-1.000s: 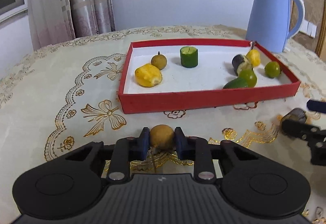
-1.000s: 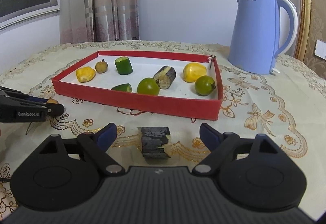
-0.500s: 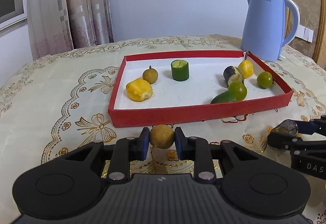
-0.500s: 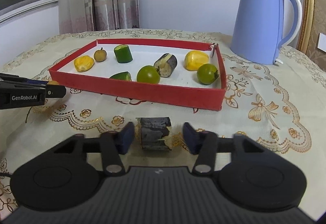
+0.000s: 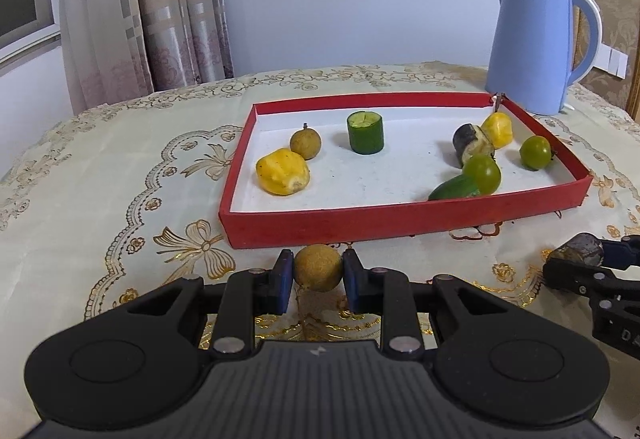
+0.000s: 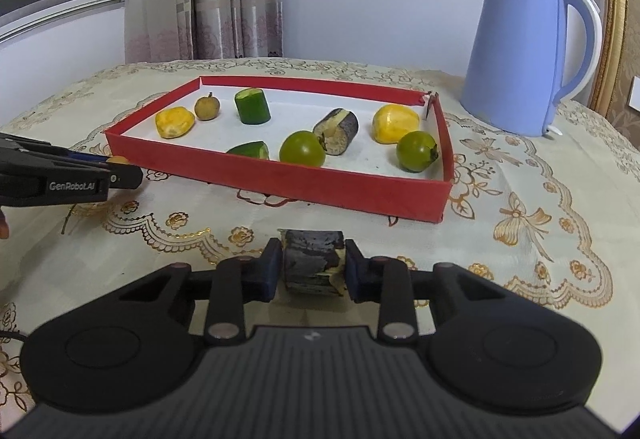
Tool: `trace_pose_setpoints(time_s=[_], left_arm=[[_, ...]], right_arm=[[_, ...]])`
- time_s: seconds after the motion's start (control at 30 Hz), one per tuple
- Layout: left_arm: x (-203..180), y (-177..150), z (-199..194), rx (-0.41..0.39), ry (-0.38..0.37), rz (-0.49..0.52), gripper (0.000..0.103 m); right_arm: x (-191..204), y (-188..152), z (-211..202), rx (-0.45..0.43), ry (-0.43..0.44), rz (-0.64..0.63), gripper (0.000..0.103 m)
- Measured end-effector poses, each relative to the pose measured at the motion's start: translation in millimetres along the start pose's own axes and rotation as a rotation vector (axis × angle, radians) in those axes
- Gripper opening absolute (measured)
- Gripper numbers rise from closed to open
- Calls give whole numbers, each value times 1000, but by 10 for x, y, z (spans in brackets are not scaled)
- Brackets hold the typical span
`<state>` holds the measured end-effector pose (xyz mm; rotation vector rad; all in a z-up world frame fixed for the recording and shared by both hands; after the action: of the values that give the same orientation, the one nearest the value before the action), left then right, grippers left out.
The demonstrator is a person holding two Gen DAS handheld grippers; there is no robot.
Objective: Organize fruits
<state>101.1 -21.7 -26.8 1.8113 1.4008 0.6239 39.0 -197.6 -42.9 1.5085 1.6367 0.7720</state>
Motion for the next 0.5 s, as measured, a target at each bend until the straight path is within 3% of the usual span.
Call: trace_pose_setpoints(time_s=[0.5], left_arm=[[19, 42, 4, -5, 20, -1, 25]], right_arm=[[21, 32, -98, -44, -2, -16, 30]])
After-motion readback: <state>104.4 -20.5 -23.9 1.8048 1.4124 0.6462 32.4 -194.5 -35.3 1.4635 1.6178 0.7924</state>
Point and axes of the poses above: each gripper's, at about its wrist camera, not at the fingertips, and z roughly the way its jaws point, x to its left, y to its top, the point moved 4 cm from there along z, roughly the way its jaws point, and after that the axes turned 12 degrees about -y, right-handed, at the moved point
